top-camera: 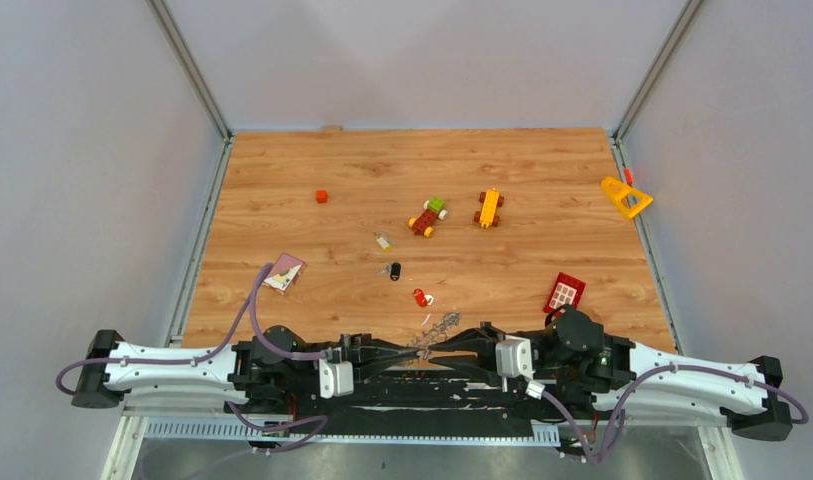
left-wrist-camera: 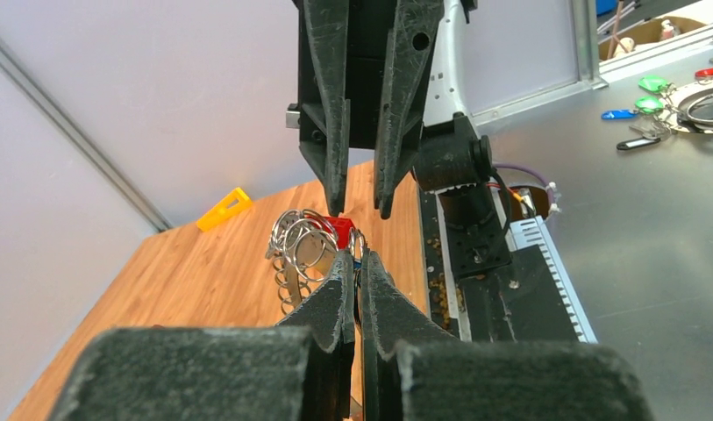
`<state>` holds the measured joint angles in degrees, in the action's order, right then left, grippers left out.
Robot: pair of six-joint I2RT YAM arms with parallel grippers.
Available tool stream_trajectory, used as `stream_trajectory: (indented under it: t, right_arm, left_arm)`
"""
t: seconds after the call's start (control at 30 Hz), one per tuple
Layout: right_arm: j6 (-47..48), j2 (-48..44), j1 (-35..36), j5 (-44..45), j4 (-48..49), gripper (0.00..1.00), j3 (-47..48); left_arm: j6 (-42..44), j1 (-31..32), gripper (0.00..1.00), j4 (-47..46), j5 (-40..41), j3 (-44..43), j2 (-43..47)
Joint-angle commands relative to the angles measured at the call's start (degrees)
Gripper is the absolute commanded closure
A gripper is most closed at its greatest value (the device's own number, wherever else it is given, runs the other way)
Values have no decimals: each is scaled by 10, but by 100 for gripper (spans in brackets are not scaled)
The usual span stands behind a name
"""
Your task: Remove the keys from the keyring
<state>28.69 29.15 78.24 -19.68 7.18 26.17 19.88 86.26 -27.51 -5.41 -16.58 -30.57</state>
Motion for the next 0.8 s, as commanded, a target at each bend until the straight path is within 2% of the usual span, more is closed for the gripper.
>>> stream_trajectory:
  t: [0.0, 0.77]
  right_arm:
    - [-11, 0, 0, -12, 1, 79, -1]
    - [-15, 46, -1, 36, 23, 80, -4]
  left_arm:
    - [4, 2, 100, -36, 15, -15, 12]
    - [4, 2, 100, -32, -5, -20, 9]
